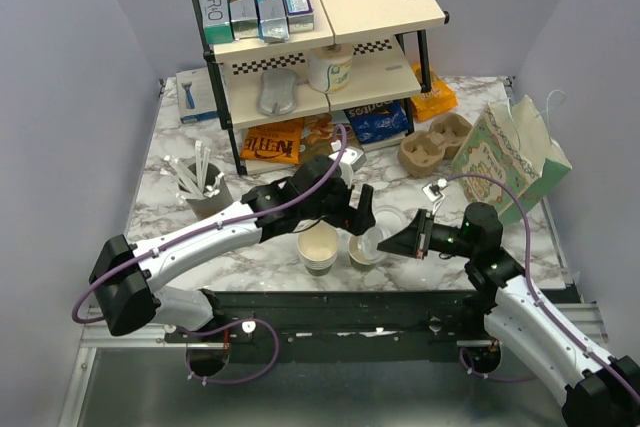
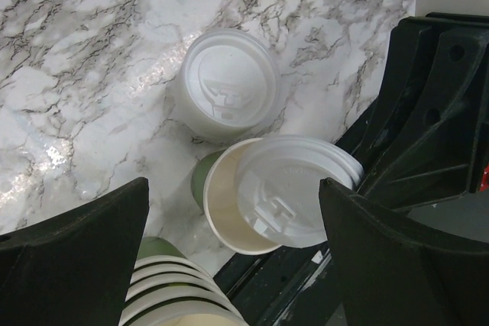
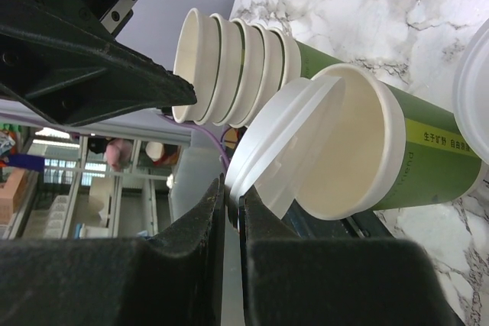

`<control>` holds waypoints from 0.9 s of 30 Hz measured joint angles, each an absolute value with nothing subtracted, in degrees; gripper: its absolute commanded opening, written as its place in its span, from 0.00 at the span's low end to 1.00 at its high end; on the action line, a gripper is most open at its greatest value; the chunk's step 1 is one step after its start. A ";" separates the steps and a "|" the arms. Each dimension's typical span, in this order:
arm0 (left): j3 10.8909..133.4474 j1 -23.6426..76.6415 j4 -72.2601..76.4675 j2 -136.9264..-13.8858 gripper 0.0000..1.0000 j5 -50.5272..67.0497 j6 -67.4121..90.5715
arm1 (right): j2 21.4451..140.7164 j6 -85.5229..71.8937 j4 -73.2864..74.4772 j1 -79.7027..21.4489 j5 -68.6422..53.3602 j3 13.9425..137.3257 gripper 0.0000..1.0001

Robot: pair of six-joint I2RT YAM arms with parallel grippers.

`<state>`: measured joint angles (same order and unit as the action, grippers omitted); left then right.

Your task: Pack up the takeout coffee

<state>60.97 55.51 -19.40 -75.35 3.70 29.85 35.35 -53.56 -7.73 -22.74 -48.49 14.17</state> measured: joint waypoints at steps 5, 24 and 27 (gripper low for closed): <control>60.97 55.51 -19.35 -75.61 0.99 4.84 29.36 | 35.64 -53.56 -7.75 -22.74 -48.23 14.15 0.06; 61.01 55.51 -20.67 -75.99 0.99 7.16 25.91 | 38.72 -54.76 -8.08 -22.74 -47.29 13.87 0.19; 61.06 55.51 -20.86 -76.27 0.99 7.40 25.91 | 38.81 -55.13 -8.01 -22.74 -46.76 13.87 0.24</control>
